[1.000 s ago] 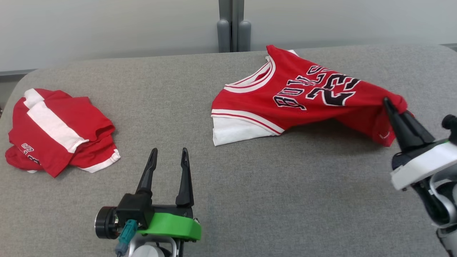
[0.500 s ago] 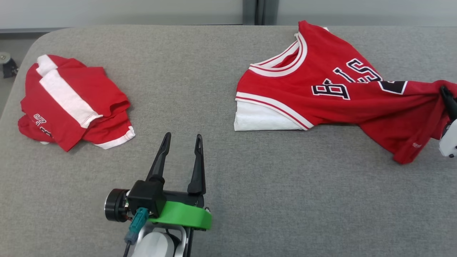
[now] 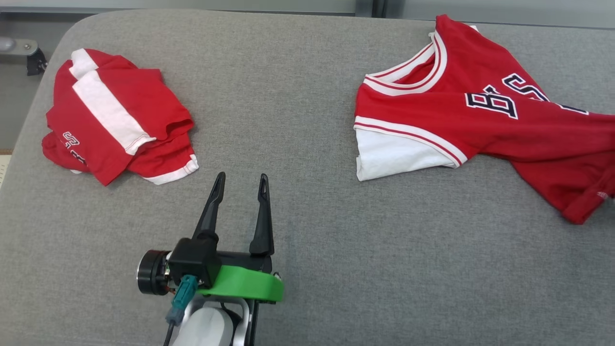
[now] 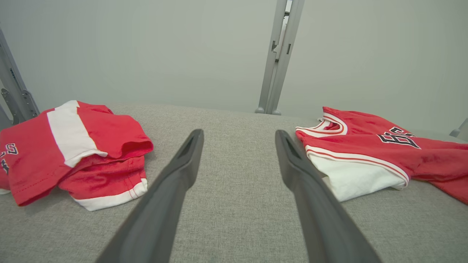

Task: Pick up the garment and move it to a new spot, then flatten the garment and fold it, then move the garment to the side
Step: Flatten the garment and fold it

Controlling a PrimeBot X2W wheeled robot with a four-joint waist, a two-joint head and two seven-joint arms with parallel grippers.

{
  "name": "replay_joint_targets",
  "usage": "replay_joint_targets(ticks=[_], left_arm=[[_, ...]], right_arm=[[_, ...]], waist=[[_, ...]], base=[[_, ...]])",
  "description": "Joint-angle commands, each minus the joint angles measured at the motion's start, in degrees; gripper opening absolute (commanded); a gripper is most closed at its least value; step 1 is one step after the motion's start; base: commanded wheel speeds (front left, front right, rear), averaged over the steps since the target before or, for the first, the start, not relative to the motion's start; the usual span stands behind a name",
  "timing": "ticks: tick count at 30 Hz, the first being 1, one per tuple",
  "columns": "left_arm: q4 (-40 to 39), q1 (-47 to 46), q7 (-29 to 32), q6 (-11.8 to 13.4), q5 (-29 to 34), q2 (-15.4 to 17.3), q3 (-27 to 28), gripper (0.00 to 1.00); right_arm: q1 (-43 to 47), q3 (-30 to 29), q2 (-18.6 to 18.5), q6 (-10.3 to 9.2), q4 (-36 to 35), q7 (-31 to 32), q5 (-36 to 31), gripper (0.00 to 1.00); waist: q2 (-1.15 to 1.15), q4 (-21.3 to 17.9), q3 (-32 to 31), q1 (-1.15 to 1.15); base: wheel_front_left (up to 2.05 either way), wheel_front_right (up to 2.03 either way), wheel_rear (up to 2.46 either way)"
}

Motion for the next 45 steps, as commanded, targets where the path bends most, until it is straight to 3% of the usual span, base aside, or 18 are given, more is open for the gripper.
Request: replay_joint_targets(ticks=[1, 5, 10, 20, 24, 33, 40, 45], left_arm=[[0.37, 0.05, 0.00, -0.33, 0.63, 0.19, 0.45, 1.00], [0.72, 0.30, 0.00, -0.88, 1.01, 0.20, 1.47, 1.00], [0.72, 0.93, 0.00, -1.47, 1.23, 0.20, 2.65, 1.00], [0.56, 3.05, 0.00, -2.43, 1.78, 0.21, 5.21, 1.00], [0.57, 4.08, 0.00, -2.76, 1.95, 0.20, 5.73, 1.00], [4.70, 1.62, 0.00, -3.37, 2.50, 0.20, 5.73, 1.00], [21.95, -5.94, -0.01, -6.91, 3.67, 0.25, -0.49, 1.00], [32.62, -12.38, 0.00, -6.25, 6.37, 0.25, -3.75, 1.00]], right_arm=[[-0.39, 0.30, 0.01, -0.11, 0.69, -1.62, -0.25, 1.00], [0.24, 0.94, 3.03, -0.10, 0.85, -5.93, 0.64, 1.00], [3.90, -0.30, 6.68, -0.10, -4.11, -8.62, 3.04, 1.00], [21.51, -5.21, 18.20, -0.09, -28.22, -8.96, 3.67, 1.00], [26.29, -5.78, 21.42, -0.09, -32.36, -8.97, 2.75, 1.00], [25.54, -4.12, 22.78, -0.09, -34.55, -8.98, 1.13, 1.00], [24.07, -3.25, 22.49, -0.09, -35.38, -8.97, 1.88, 1.00], [22.95, -2.18, 22.40, -0.09, -35.58, -8.97, 2.30, 1.00]], waist=[[0.00, -2.10, -1.14, 0.00], [0.00, -5.01, -2.81, 0.00], [0.00, -8.65, -5.29, 0.00], [0.00, -12.97, -8.47, 0.00], [0.00, -14.12, -8.83, 0.00], [0.00, -16.88, -6.29, 0.00], [0.00, -19.09, -3.43, 0.00], [0.00, -20.75, -1.95, 0.00]], base=[[0.00, 0.00, 0.00], [0.00, 0.00, 0.00], [0.00, 0.00, 0.00], [0.00, 0.00, 0.00], [0.00, 0.00, 0.00], [0.00, 0.00, 0.00], [0.00, 0.00, 0.00], [0.00, 0.00, 0.00]])
